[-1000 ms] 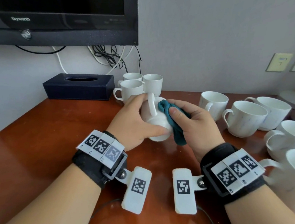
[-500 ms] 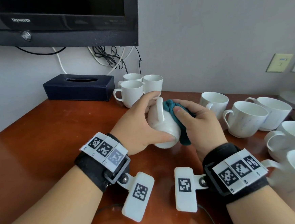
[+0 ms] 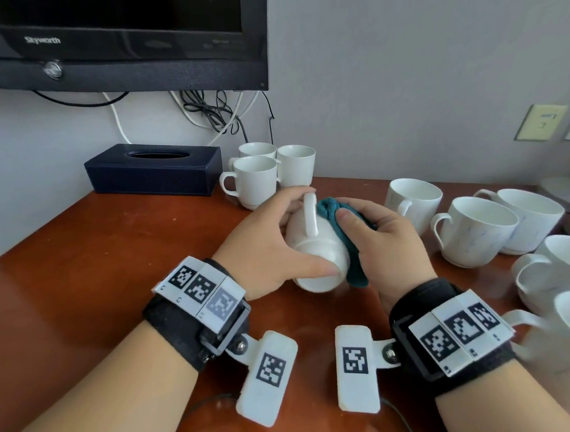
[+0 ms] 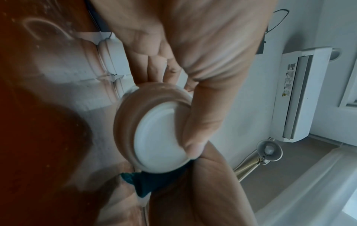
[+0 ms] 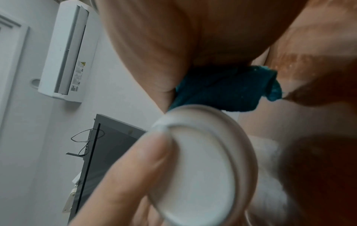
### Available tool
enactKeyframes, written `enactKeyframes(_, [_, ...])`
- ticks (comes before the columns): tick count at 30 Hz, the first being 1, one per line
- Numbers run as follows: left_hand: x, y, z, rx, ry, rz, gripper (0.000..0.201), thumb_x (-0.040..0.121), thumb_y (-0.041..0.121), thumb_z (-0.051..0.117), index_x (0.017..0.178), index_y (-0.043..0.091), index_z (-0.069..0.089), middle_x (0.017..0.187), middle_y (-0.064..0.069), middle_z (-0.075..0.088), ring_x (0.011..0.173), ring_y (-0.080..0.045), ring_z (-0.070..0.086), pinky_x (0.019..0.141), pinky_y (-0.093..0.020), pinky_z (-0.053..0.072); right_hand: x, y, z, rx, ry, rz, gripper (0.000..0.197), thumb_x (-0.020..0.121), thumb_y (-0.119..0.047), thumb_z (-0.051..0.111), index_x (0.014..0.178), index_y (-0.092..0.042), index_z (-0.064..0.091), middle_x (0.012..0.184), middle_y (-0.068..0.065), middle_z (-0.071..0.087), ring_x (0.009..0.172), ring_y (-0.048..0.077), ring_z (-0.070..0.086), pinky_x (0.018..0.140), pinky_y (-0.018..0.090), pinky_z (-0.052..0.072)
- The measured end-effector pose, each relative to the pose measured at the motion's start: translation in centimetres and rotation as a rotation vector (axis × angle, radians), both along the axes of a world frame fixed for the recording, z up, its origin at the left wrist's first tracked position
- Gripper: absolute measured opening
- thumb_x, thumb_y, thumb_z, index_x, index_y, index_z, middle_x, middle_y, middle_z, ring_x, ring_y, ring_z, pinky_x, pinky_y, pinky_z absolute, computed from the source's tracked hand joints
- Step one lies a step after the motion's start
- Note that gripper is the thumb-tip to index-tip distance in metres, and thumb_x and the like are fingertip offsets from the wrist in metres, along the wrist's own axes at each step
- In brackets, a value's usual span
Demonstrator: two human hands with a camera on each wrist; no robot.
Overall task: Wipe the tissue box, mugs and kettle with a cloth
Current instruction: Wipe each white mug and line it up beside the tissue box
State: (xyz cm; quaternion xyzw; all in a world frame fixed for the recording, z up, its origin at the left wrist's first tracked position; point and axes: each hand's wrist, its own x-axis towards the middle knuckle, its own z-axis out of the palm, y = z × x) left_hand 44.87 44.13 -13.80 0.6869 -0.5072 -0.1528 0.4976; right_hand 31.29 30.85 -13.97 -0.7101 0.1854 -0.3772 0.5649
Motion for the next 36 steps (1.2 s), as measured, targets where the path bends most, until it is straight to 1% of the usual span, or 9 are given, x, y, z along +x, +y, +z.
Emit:
enactKeyframes(7, [-0.4,0.2,0.3,-0.013,0.019,-0.112,0.103,0.054,0.045,0.095,0.143,0.046,0.044,0.143,0.017,0.057,0.134,-0.004,0.055,0.115,-0.042,0.047,-0.1,-0.6,-0.1,0.009,-0.007,-0.063,0.018,0.103,-0.024,0.063,0.109,-0.032,0.077,0.103,-0.011,0.079,0.1,0.013,0.074,0.094,0.049,0.06])
enactKeyframes(12, [0.0,0.0,0.2,-0.052,-0.008,0.064,0.105,0.049,0.057,0.093,0.142,0.043,0.046,0.135,0.017,0.061,0.125,-0.006,0.061,0.108,-0.042,0.052,-0.1,-0.1,0.2,0.002,-0.014,0.04,0.02,0.103,-0.018,0.062,0.111,-0.028,0.077,0.103,-0.008,0.079,0.097,0.014,0.074,0.088,0.038,0.06])
enactKeyframes(15, [0.4,0.1,0.3,-0.098,-0.011,0.202,0.1,0.046,0.061,0.089,0.134,0.05,0.044,0.131,0.017,0.059,0.12,-0.006,0.06,0.103,-0.04,0.054,-0.1,0.4,0.2,-0.009,-0.021,0.118,0.023,0.103,-0.015,0.061,0.112,-0.028,0.078,0.106,-0.003,0.079,0.101,0.02,0.074,0.09,0.038,0.059])
enactKeyframes(19, [0.7,0.4,0.6,-0.093,-0.014,0.274,0.098,0.046,0.064,0.086,0.132,0.058,0.039,0.134,0.018,0.055,0.121,-0.005,0.057,0.102,-0.039,0.054,0.0,0.7,0.2,-0.013,-0.031,0.16,0.023,0.102,-0.014,0.062,0.112,-0.028,0.077,0.108,-0.004,0.079,0.105,0.017,0.073,0.097,0.039,0.057])
enactKeyframes(25, [0.6,0.2,0.1,-0.053,0.008,0.15,0.105,0.047,0.057,0.094,0.14,0.046,0.044,0.134,0.016,0.06,0.123,-0.009,0.061,0.105,-0.043,0.054,0.2,0.3,-0.1,0.014,-0.027,0.107,0.022,0.103,-0.015,0.061,0.112,-0.025,0.078,0.106,-0.003,0.079,0.101,0.02,0.074,0.091,0.041,0.059])
enactKeyframes(28, [0.3,0.1,0.2,-0.02,0.025,0.019,0.103,0.05,0.05,0.095,0.139,0.048,0.045,0.139,0.019,0.058,0.13,-0.004,0.057,0.112,-0.041,0.049,0.4,-0.1,-0.3,0.031,-0.034,0.021,0.02,0.103,-0.019,0.063,0.11,-0.028,0.078,0.105,-0.007,0.079,0.1,0.016,0.074,0.093,0.046,0.06])
enactKeyframes(33, [-0.1,0.4,0.4,-0.022,0.072,-0.146,0.099,0.062,0.013,0.099,0.14,0.041,0.044,0.142,0.014,0.056,0.133,-0.003,0.054,0.115,-0.037,0.047,0.3,-0.9,-0.5,0.047,-0.067,-0.063,0.018,0.103,-0.026,0.063,0.113,-0.03,0.077,0.108,-0.007,0.078,0.105,0.018,0.073,0.096,0.053,0.059])
enactKeyframes(34, [0.0,0.3,0.3,-0.034,0.086,-0.147,0.099,0.063,0.012,0.099,0.14,0.039,0.044,0.142,0.013,0.056,0.133,-0.003,0.055,0.115,-0.038,0.047,0.2,-0.8,-0.4,0.052,-0.069,-0.055,0.018,0.103,-0.026,0.063,0.114,-0.031,0.077,0.108,-0.007,0.078,0.105,0.019,0.073,0.096,0.053,0.059])
enactKeyframes(36, [0.1,0.1,0.2,-0.061,0.099,-0.101,0.1,0.057,0.027,0.1,0.14,0.039,0.045,0.139,0.015,0.058,0.132,-0.005,0.056,0.114,-0.041,0.048,0.1,-0.7,-0.3,0.066,-0.076,-0.015,0.02,0.102,-0.022,0.064,0.114,-0.03,0.077,0.109,-0.006,0.078,0.105,0.021,0.074,0.095,0.054,0.059])
